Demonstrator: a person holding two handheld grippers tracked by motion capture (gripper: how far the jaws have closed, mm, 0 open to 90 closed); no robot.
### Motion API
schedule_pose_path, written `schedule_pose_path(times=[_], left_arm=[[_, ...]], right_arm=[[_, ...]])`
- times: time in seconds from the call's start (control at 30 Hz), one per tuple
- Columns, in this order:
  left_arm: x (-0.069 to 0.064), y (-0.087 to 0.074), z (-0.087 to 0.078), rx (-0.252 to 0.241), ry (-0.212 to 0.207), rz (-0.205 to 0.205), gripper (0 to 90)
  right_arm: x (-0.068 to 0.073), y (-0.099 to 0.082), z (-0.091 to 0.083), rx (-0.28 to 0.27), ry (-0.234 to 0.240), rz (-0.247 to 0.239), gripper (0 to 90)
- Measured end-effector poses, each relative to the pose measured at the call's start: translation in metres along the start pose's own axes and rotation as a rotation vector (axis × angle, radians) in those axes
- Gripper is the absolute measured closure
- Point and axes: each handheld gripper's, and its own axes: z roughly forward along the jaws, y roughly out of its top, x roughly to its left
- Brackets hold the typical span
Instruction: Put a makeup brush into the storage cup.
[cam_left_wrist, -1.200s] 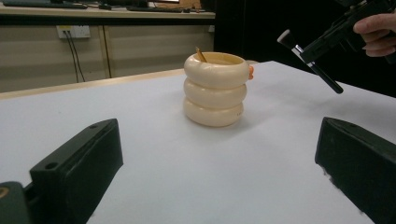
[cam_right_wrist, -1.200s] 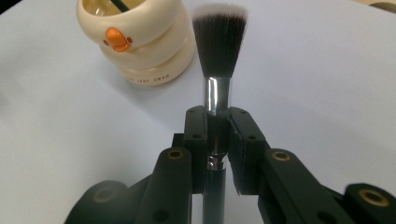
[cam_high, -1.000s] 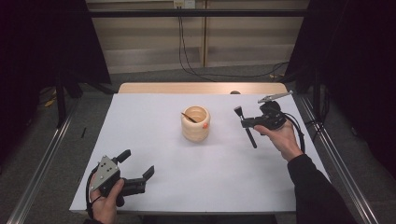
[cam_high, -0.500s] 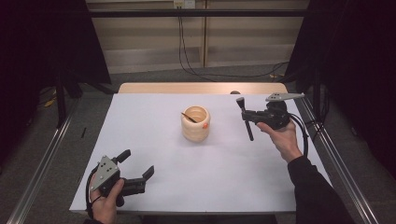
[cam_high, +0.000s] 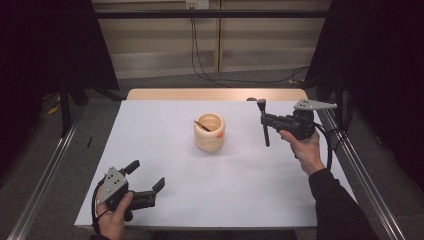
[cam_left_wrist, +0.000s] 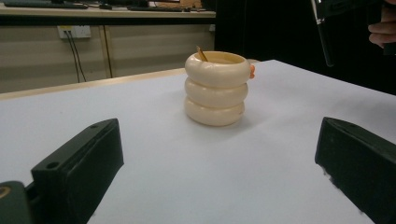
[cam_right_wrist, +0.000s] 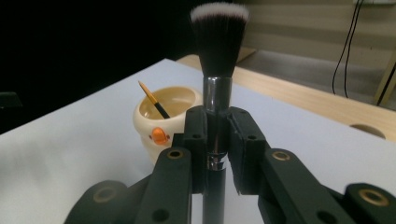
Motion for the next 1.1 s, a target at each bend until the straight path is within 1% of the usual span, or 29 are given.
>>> schedule_pose_path(times=[0.03, 0.13, 0.2, 0.27, 0.43, 0.6, 0.67, 0.73, 0.8, 0.93, 1.1], left_arm=[[0.000, 0.000, 0.000, -0.001, 0.000, -0.001, 0.9], [0.000, 0.000, 0.000, 0.000, 0.001, -0.002, 0.9], [0.000, 0.000, 0.000, 0.000, 0.001, -0.001, 0.9], [0.000, 0.000, 0.000, -0.001, 0.000, 0.001, 1.0], [0.000, 0.000, 0.000, -0.001, 0.002, -0.002, 0.9], [0.000, 0.000, 0.000, 0.000, 0.001, -0.001, 1.0], [0.000, 0.000, -0.001, 0.002, 0.001, 0.003, 0.9], [0.000, 0.000, 0.000, -0.001, 0.000, -0.002, 0.9], [0.000, 0.000, 0.000, 0.000, -0.001, -0.001, 1.0], [0.000, 0.000, -0.001, 0.000, -0.001, 0.002, 0.9], [0.000, 0.000, -0.001, 0.000, -0.002, 0.002, 0.9]], right_arm=[[0.000, 0.001, -0.001, -0.012, -0.001, -0.007, 78.7], [0.001, 0.001, -0.004, -0.052, 0.013, -0.006, 78.7], [0.001, 0.002, -0.005, -0.080, 0.021, 0.000, 78.7], [0.000, 0.002, -0.007, -0.100, 0.013, 0.008, 78.8], [-0.001, 0.001, -0.012, -0.151, 0.019, 0.026, 78.7], [0.000, 0.002, -0.014, -0.170, 0.020, 0.016, 78.7], [0.000, 0.003, -0.014, -0.179, 0.031, 0.013, 78.7], [0.001, 0.003, -0.014, -0.173, 0.025, 0.006, 78.7], [0.002, 0.004, -0.014, -0.177, 0.028, 0.010, 78.7], [0.004, 0.004, -0.014, -0.168, 0.033, -0.013, 78.7], [0.006, 0.004, -0.012, -0.164, 0.041, -0.013, 78.7]])
